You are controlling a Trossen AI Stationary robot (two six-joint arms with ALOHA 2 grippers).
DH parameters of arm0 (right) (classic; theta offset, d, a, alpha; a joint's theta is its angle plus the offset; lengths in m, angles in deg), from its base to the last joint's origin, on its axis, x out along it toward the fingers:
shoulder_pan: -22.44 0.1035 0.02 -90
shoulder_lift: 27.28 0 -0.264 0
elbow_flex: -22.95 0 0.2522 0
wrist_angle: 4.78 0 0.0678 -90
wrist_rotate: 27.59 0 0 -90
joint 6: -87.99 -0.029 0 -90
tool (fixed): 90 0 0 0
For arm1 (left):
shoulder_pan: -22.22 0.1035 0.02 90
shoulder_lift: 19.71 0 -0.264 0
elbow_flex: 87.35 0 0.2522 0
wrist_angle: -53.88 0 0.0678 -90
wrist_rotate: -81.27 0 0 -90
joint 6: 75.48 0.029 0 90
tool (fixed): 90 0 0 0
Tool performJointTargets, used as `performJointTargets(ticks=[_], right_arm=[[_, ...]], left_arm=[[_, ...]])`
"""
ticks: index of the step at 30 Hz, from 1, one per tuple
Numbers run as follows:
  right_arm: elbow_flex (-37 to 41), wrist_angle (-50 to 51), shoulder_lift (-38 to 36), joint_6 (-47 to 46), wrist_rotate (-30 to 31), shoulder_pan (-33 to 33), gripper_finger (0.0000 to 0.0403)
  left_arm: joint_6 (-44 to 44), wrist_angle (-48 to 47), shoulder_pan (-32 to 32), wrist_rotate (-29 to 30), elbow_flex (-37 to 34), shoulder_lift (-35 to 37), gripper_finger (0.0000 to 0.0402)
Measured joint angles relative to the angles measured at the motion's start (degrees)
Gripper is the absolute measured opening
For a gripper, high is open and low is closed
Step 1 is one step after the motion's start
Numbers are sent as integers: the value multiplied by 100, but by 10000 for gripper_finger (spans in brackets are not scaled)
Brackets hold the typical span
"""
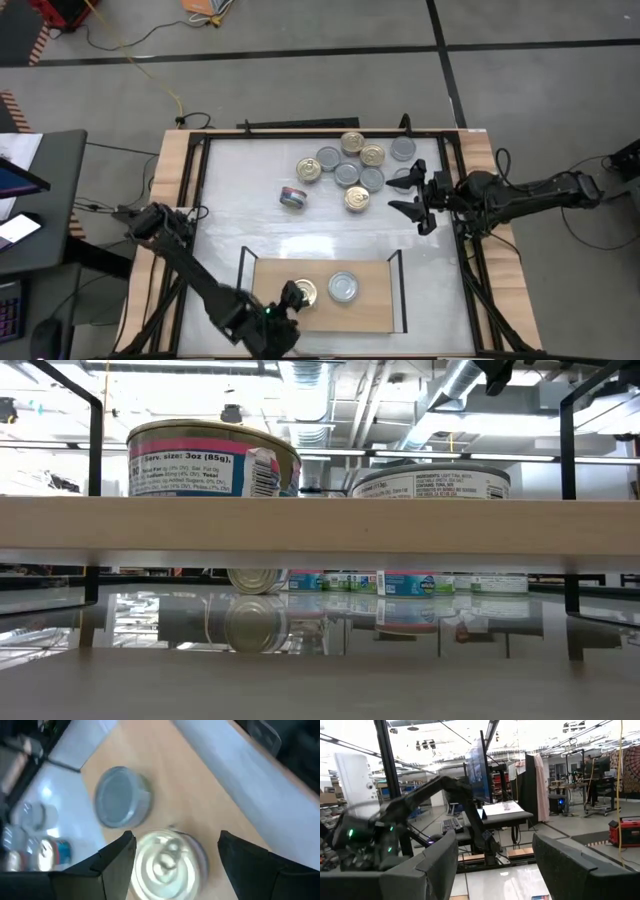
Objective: Stack canned seafood by type on shelf
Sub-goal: Stack the blue tuna can on top of the blue tuna can on the shelf
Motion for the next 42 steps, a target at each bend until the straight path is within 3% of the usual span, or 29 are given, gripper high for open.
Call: performJointTargets(ticks=[5,12,27,36,42], right_arm=[[0,11,0,0,0,0,282],[0,11,0,3,0,0,282],[0,3,-17,446,-28,-25,282],[0,-126,-22,715,-33,-253,282],[0,-219,-141,758,-35,-248,282]], left_arm=[[-546,-500,651,-927,93,493,254],[-466,-1417,1903,-1800,91,717,242],[560,-1783,3850,-2227,89,719,268],[1293,-1715,4458,-2195,82,590,320],[1465,-1788,4712,-2223,89,201,327]])
